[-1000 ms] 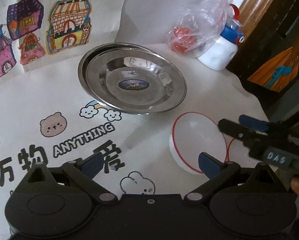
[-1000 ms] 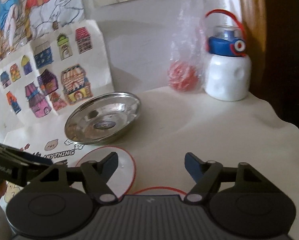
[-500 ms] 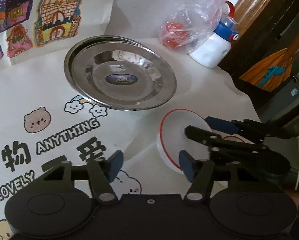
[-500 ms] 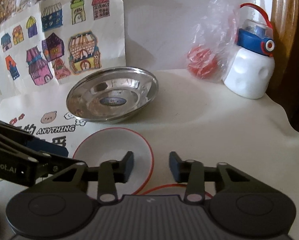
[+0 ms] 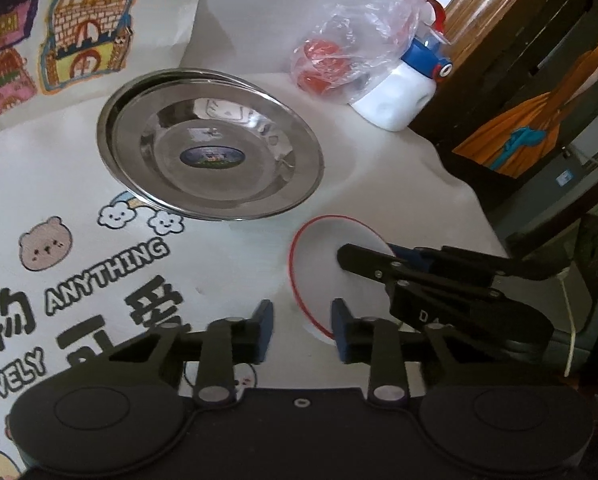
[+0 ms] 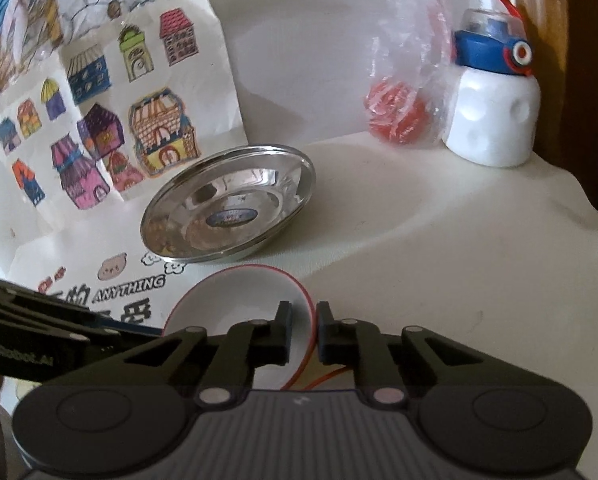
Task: Organize plates and bowls
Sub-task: 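Close both tools on the white bowl's rim, then carry the white bowl with both tools and lower it into the steel bowl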
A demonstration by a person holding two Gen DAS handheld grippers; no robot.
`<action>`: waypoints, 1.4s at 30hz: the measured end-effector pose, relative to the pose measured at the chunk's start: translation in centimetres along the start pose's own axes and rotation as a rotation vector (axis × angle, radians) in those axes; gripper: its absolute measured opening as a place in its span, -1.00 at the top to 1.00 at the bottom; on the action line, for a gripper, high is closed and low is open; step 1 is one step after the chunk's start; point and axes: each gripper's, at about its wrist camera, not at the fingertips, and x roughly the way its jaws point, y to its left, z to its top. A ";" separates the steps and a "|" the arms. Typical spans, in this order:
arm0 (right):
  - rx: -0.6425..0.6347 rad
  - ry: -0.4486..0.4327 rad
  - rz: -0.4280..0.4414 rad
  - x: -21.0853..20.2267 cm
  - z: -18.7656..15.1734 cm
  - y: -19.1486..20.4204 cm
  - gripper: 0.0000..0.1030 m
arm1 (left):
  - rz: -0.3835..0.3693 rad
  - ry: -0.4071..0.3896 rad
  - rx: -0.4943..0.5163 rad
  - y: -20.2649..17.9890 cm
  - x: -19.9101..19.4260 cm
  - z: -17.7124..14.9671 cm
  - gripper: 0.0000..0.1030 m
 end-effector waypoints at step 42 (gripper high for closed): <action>-0.093 -0.063 0.007 -14.0 -5.7 21.2 0.82 | -0.002 -0.161 -0.130 4.8 -20.6 -11.5 0.68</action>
